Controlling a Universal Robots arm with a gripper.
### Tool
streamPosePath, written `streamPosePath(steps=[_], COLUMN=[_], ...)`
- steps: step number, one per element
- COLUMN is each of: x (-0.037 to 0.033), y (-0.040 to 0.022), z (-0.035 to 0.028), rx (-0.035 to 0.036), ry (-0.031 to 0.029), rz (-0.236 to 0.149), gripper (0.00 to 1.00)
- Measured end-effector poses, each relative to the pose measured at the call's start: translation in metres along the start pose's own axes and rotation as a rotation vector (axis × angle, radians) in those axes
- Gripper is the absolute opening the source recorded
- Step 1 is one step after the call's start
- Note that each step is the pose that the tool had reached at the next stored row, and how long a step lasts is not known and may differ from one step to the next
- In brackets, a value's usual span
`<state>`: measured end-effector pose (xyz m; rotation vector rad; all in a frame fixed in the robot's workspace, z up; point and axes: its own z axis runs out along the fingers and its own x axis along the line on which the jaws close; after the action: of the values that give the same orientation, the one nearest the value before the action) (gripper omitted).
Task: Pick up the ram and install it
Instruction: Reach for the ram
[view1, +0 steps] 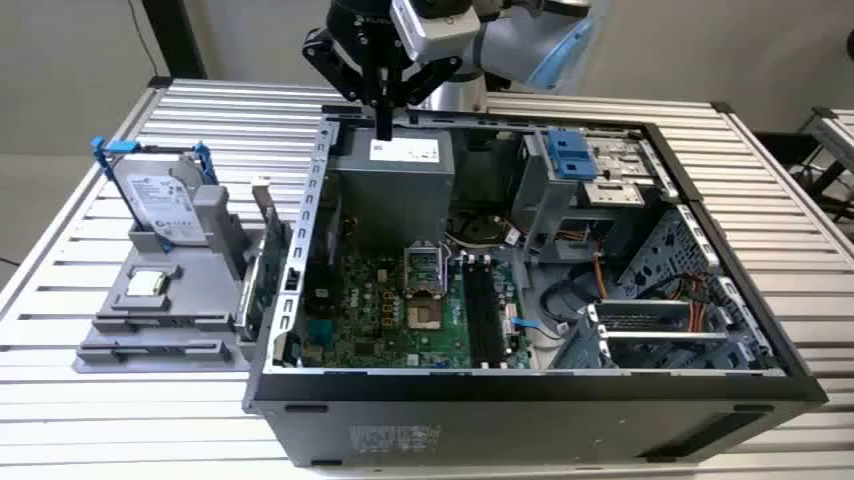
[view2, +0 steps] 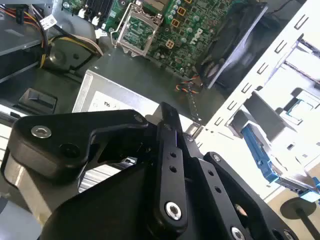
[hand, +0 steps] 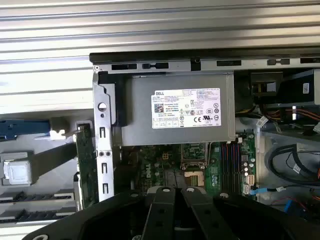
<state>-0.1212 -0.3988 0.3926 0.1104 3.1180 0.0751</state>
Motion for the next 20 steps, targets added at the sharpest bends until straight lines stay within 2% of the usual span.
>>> streamPosePath(steps=[15,20], x=[0.0002,0.0041], y=[0.0,-0.0003], z=[0.0,-0.0001], rx=[0.0001,0.0001], ry=[0.0001,0.0001], rz=[0.0,0.0], gripper=[0.0,0.0])
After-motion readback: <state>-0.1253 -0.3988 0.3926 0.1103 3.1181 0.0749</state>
